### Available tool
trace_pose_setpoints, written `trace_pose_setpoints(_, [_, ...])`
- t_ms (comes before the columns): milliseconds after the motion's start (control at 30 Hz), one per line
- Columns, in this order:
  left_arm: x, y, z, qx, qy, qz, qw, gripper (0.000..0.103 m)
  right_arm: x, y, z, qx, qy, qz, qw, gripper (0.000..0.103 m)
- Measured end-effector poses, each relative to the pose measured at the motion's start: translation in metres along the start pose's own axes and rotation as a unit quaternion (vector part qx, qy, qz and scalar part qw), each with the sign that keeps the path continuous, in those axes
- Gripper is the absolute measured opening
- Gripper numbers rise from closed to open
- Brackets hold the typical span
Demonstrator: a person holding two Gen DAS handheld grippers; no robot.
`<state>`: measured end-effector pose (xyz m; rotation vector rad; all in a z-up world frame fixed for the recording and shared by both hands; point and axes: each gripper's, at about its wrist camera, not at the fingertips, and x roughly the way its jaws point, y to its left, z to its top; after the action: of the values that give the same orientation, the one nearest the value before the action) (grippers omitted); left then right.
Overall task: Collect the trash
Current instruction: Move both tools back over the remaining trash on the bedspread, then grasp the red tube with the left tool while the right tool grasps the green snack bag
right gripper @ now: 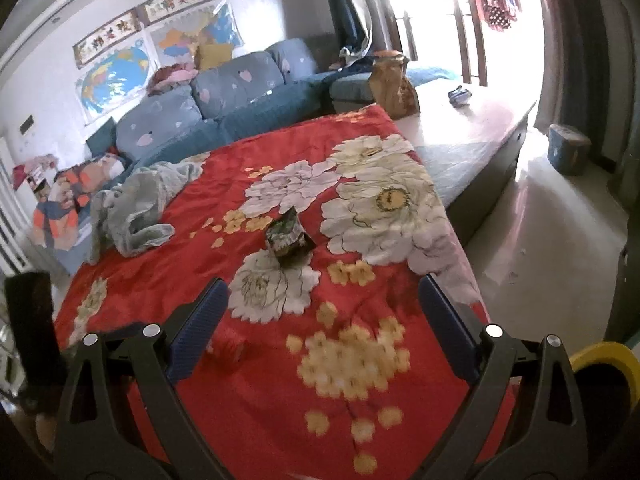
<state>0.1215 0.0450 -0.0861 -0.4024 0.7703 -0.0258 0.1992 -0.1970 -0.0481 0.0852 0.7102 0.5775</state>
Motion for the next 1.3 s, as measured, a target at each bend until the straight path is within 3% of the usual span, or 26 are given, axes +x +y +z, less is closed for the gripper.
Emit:
trace_pose_setpoints(100, [0.007,0.003,-0.005,-0.02,0.014,-0.017,0.9996,0.092,0.024,0.003,0.008,-0.013,0.014,0.004,1.0,0.088])
trace_pose_setpoints(167, [0.013,0.003,-0.01,-0.031,0.025,-0.032,0.9987,0.081,0.04,0.004,0.013,-0.017,0.026,0.003,1.0,0.088])
trace_pose_setpoints(600, [0.033,-0.005,-0.01,-0.05,0.039,-0.072,0.9954,0.08,0.135,0.031,0.027,-0.062,0.111,0.014,0.992,0.084])
trace_pose_setpoints(700, [0.037,-0.003,-0.006,-0.056,0.039,-0.073,0.995,0.078,0.152,0.038,0.027,-0.076,0.127,0.009,0.989,0.078])
trace_pose_setpoints(767, [0.039,-0.002,-0.004,-0.06,0.039,-0.074,0.9947,0.077,0.161,0.04,0.027,-0.082,0.138,0.0,0.987,0.066])
trace_pose_setpoints(800, [0.04,-0.001,-0.003,-0.061,0.039,-0.074,0.9946,0.077,0.164,0.04,0.026,-0.081,0.142,0.0,0.987,0.06])
trace_pose_setpoints(867, [0.041,0.0,-0.001,-0.065,0.04,-0.073,0.9944,0.075,0.167,0.036,0.026,-0.078,0.148,-0.005,0.986,0.037])
trace_pose_setpoints(1167, [0.052,0.01,0.01,-0.107,0.043,-0.08,0.9901,0.07,0.131,0.003,0.023,-0.019,0.107,0.006,0.994,0.03])
trace_pose_setpoints(1300, [0.057,0.01,0.014,-0.116,0.043,-0.071,0.9898,0.058,0.105,-0.013,0.02,-0.001,0.086,0.01,0.996,0.028])
